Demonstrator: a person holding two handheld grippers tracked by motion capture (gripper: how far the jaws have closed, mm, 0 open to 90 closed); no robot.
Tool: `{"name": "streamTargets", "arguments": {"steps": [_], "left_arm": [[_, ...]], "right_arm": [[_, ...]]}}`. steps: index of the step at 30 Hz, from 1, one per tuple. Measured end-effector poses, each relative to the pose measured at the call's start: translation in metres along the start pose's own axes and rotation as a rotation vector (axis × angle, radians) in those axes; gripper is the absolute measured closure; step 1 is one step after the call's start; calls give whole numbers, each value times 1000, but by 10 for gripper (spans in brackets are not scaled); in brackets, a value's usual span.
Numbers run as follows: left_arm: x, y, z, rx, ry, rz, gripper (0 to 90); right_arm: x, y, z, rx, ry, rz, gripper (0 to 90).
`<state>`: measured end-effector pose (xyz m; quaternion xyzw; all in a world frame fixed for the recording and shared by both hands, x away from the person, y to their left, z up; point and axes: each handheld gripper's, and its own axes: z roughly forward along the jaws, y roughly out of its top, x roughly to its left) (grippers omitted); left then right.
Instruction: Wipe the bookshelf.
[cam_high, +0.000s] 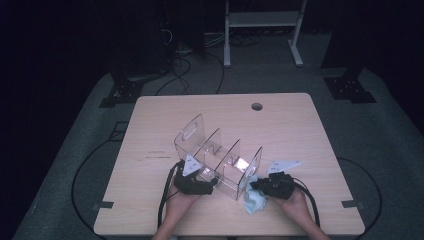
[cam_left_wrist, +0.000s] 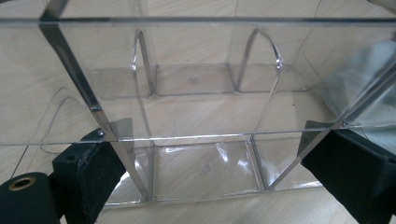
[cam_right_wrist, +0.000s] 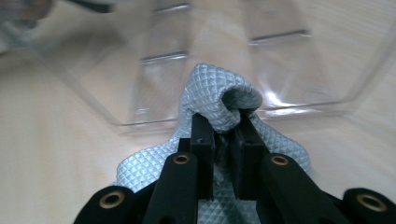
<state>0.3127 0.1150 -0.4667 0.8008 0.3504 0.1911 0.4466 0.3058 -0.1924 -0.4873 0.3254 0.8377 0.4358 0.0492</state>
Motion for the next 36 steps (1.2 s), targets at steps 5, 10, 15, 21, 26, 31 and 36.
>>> {"name": "streamTargets", "arguments": {"steps": [5, 10, 15, 21, 26, 31, 36], "left_arm": [[0, 0, 0, -3, 0, -2, 77], [-1, 0, 1, -5, -1, -1, 77], [-2, 0, 0, -2, 0, -2, 77], [-2, 0, 0, -2, -1, 2, 77], [-3, 0, 1, -8, -1, -2, 77], [-3, 0, 1, -7, 0, -5, 77], [-3, 0, 1, -3, 3, 1, 78]], "right_arm": [[27, 7, -9, -32, 28, -75, 809], [43, 21, -29, -121, 33, -122, 809], [47, 20, -31, -140, 34, -146, 810], [41, 1, -6, -26, 36, -125, 810], [45, 1, -7, -27, 45, -126, 809], [56, 21, -34, -135, 34, -171, 809], [56, 20, -34, -148, 42, -163, 810]]}}
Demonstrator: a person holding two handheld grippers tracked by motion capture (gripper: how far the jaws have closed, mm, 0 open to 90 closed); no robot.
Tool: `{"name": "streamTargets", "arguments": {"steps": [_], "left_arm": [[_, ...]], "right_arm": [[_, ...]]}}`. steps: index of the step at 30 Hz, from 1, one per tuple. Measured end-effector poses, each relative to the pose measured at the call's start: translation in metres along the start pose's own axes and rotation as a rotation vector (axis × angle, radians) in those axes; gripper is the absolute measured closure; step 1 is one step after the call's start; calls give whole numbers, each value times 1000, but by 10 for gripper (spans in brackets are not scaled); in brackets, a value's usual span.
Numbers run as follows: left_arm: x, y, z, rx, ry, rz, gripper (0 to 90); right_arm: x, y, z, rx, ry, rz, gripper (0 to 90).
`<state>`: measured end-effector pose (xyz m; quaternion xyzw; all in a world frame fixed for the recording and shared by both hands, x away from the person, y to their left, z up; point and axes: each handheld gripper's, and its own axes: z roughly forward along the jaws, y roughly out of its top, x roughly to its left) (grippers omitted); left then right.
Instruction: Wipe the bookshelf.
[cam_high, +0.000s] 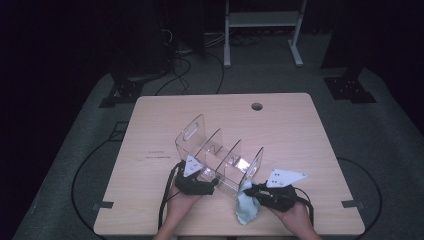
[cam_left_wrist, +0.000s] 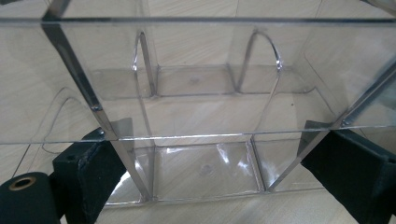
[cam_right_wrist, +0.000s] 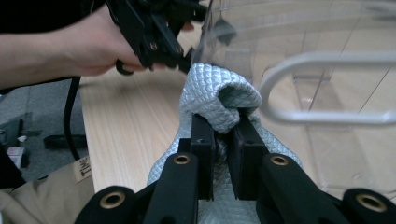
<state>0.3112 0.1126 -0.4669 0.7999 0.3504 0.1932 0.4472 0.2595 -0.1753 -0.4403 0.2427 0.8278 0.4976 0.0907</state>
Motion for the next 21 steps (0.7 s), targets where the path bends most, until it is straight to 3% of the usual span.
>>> {"name": "streamTargets", "arguments": {"steps": [7, 10, 16, 21], "left_arm": [[0, 0, 1, -4, -1, -1, 78], [0, 0, 1, -4, -2, -3, 78], [-1, 0, 1, -8, -1, -13, 78], [-1, 0, 1, -10, 1, -12, 78]], "right_arm": [[-5, -27, 26, 141, 13, 21, 810], [-5, -18, 16, 87, 10, 27, 810], [0, 12, -10, -38, -12, -11, 810], [-3, 5, -7, -39, -4, 6, 810]]}}
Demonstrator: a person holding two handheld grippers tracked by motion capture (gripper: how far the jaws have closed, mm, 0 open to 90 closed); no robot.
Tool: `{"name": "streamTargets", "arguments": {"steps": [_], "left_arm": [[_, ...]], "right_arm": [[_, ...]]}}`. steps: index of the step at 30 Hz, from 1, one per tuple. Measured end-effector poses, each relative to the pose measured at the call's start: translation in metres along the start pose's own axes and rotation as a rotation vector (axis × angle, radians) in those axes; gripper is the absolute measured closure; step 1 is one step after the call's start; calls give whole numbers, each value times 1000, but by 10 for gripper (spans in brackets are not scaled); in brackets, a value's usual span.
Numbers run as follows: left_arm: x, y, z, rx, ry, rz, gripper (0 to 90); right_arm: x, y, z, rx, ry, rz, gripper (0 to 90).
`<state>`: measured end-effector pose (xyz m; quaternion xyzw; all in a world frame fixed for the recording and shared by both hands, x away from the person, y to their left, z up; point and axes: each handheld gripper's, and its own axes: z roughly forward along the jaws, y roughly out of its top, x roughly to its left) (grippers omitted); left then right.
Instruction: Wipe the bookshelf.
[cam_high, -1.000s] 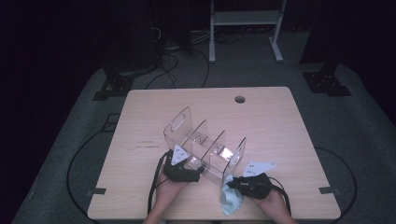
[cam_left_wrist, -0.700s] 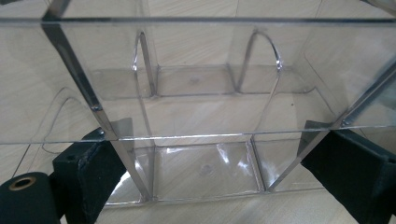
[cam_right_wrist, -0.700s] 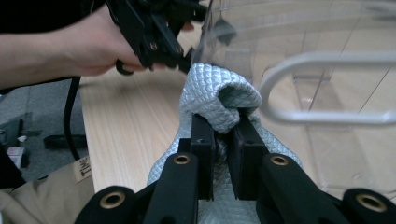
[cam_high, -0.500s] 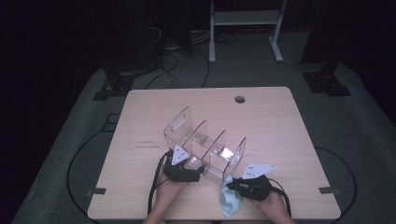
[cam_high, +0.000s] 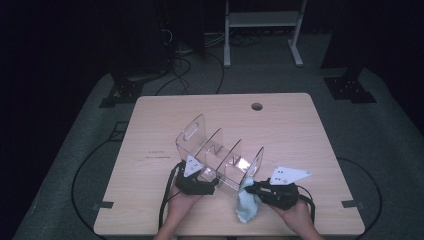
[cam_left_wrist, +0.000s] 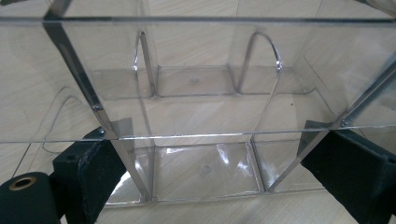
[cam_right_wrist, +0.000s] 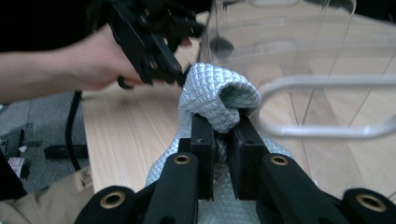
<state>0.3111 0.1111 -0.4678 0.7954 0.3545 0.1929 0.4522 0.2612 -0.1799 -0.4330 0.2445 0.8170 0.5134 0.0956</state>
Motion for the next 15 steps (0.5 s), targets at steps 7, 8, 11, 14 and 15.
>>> {"name": "streamTargets", "arguments": {"steps": [7, 8, 11, 14, 15], "left_arm": [[0, 0, 0, -3, 1, 6, 78], [0, 0, 0, -3, 0, 1, 78], [0, 0, 0, -1, -1, -1, 78], [0, 1, 1, 1, 0, 3, 78], [-1, 1, 1, -1, 1, 3, 78]], "right_arm": [[-5, -9, 8, 53, -10, 15, 809], [-4, -6, 6, 41, -16, 5, 809], [-3, 5, -2, 17, -28, -21, 808], [-4, 5, -2, 14, -25, -19, 810], [-5, 2, -2, 4, -21, -6, 810]]}}
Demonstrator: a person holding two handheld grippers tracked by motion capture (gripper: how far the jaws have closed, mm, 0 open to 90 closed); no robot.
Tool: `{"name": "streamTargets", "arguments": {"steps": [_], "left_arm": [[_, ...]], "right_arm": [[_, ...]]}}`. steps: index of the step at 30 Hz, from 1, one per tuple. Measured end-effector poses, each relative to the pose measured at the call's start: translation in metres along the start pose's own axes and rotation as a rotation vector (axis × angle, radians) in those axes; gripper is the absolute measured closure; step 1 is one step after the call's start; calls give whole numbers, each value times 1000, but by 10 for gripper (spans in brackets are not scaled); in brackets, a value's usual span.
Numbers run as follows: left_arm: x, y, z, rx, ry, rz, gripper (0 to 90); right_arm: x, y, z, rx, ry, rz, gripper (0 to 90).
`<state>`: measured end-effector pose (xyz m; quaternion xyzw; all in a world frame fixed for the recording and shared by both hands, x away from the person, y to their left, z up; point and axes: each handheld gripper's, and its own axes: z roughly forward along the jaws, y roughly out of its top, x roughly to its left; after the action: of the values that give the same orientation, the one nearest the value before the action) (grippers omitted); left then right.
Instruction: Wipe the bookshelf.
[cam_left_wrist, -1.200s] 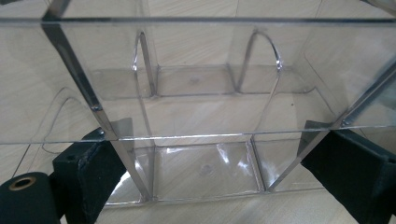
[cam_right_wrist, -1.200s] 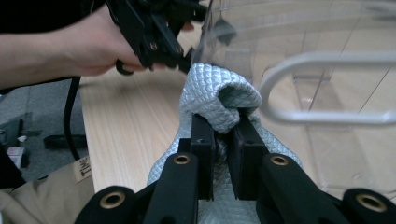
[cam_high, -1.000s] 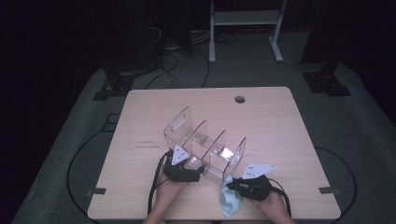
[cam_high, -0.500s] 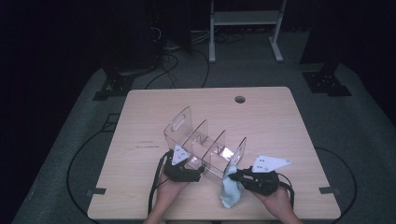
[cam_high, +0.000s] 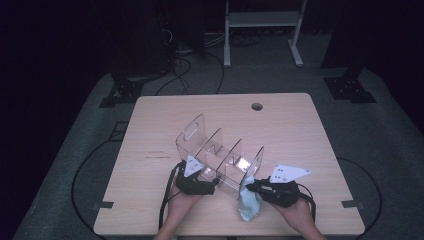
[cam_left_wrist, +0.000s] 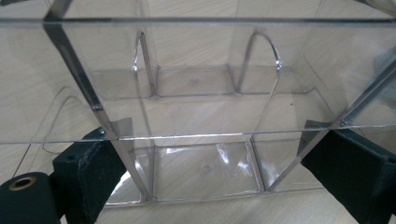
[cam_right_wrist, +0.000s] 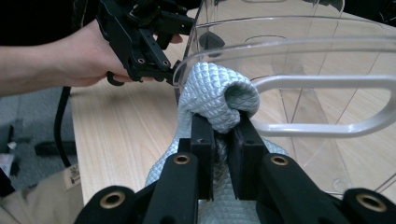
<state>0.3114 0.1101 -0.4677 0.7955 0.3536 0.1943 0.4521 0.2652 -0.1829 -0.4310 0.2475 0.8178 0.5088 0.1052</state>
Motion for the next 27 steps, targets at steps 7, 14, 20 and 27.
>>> {"name": "streamTargets", "arguments": {"steps": [7, 14, 20, 27], "left_arm": [[-1, 0, 0, 0, -2, 2, 78], [0, 0, 0, -1, 0, 0, 78], [0, 0, 0, 0, -2, 3, 78], [0, 0, 0, 1, -2, 0, 78]], "right_arm": [[-1, -4, 2, 22, -3, 21, 809], [-1, 8, -7, -15, 3, 4, 810], [4, 4, -3, -2, 2, 10, 809], [6, 16, -15, -56, -7, 10, 809]]}}
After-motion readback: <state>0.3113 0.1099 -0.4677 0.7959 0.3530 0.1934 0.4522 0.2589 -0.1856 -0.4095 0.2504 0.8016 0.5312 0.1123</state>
